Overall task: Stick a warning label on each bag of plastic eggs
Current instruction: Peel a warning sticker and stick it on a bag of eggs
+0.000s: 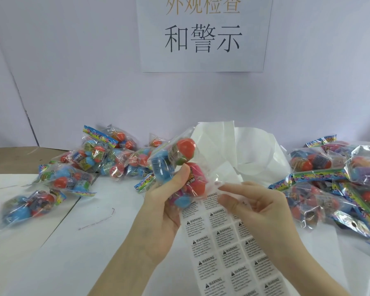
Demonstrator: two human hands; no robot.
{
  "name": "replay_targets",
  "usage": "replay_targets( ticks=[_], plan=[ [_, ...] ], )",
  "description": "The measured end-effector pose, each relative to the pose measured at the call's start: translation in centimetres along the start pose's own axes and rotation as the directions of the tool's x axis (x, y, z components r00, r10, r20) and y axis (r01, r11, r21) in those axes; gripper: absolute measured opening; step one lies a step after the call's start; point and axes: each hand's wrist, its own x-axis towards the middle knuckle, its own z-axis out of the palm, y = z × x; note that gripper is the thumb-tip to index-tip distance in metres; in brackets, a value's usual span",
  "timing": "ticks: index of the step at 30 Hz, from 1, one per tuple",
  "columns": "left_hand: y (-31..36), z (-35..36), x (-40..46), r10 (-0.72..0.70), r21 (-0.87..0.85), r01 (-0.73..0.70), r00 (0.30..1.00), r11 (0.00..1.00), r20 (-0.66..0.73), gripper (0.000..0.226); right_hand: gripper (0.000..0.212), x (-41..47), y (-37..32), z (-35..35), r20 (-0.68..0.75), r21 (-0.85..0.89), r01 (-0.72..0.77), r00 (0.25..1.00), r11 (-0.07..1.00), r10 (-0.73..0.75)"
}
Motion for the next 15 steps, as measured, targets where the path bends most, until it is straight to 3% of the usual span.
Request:
replay_targets(
  ticks=[8, 15],
  plan=[
    [0.21, 0.04, -0.17, -0.074, -0.092, 0.070, 0.997, 0.993, -0.037, 0.036, 0.021, -0.02, 0.08, 0.11, 0.066, -0.017, -0.020, 0.998, 1.000, 0.021],
    [0.23, -0.15, -0.08, -0.044, -0.176, 0.038, 0.999, 0.984, -0.031, 0.046, 0.019, -0.16, -0.06, -0.06, 0.072, -0.023, -0.054, 0.996, 0.998, 0.055]
  ],
)
